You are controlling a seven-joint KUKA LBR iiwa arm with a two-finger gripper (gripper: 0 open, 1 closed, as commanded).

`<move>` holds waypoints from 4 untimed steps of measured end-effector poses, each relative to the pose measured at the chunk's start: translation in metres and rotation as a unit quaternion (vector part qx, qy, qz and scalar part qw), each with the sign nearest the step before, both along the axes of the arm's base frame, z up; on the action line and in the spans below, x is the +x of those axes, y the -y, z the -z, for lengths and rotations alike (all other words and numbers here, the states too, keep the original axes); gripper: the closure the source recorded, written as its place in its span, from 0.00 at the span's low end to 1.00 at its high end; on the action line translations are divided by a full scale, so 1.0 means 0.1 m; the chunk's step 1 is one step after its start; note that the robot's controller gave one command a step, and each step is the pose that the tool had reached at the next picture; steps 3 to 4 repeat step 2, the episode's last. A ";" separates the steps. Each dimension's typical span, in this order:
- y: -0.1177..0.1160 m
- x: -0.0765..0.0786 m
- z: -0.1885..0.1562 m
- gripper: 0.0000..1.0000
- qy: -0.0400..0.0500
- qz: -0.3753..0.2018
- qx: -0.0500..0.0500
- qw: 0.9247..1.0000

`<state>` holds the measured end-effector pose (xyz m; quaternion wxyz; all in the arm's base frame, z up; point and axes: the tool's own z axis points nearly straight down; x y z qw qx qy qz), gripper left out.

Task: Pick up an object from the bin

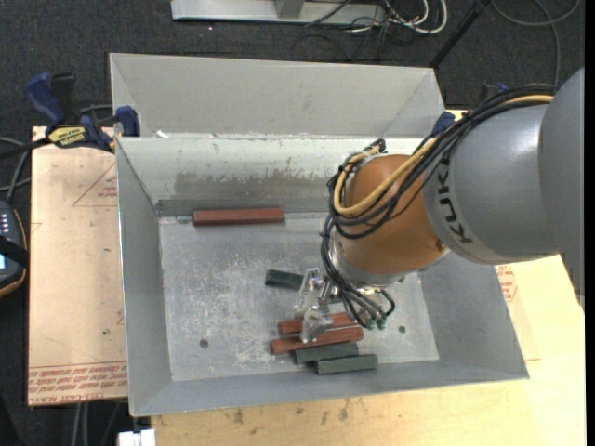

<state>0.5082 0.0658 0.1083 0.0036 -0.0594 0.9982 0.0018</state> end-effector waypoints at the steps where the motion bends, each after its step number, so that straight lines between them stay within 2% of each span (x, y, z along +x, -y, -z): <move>1: 0.00 0.00 -0.15 1.00 -0.001 0.001 -0.001 1.000; 4: 0.00 0.01 -0.24 1.00 -0.002 0.001 -0.001 1.000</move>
Offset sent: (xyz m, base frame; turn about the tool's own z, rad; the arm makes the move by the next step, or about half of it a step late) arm -0.0001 0.0001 0.0177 0.0000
